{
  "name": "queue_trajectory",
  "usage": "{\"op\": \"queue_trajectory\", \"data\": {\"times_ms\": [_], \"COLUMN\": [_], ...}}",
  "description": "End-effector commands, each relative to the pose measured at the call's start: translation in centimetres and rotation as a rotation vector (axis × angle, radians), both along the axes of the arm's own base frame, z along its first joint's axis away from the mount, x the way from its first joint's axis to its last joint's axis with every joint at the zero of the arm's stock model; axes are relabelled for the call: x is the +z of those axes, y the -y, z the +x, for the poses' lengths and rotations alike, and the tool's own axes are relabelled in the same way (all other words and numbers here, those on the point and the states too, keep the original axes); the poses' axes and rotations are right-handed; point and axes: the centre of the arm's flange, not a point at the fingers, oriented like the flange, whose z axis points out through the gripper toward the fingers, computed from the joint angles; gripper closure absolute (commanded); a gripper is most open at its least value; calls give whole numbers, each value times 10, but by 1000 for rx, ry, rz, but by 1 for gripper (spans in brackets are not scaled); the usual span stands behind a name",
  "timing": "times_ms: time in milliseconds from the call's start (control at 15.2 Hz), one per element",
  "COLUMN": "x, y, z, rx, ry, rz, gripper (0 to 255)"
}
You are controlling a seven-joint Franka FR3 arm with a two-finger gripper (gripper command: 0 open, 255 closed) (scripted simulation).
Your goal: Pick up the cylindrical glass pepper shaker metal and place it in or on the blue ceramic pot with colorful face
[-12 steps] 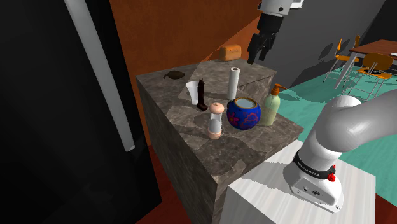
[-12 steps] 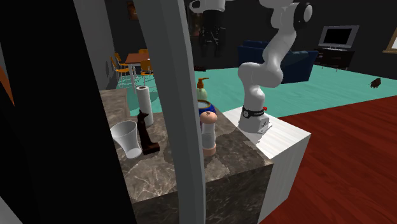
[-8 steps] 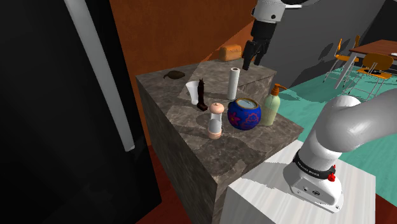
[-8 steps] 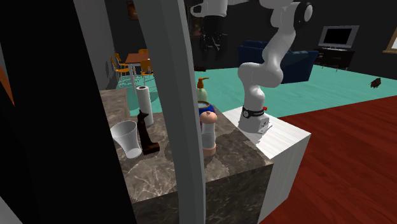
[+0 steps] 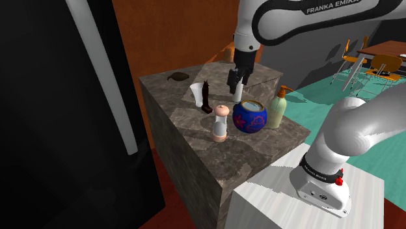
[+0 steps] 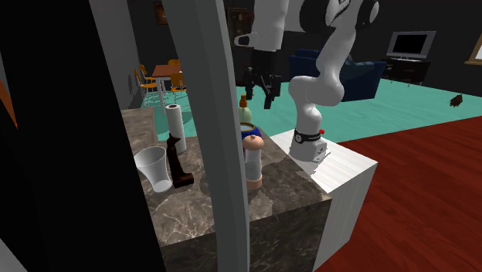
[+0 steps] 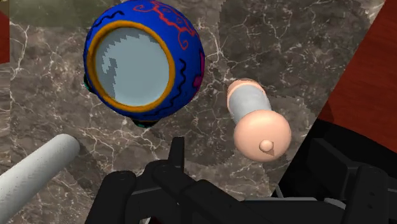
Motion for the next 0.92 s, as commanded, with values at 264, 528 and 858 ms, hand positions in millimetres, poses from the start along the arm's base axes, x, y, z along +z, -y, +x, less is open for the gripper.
{"op": "queue_trajectory", "data": {"times_ms": [264, 528, 858], "x": [-68, -91, -115], "y": [-56, -59, -55], "z": [25, 28, 29], "rx": [42, 46, 46], "ry": [-19, -21, -21], "rz": [-91, -102, -102], "gripper": [0, 0, 0]}}
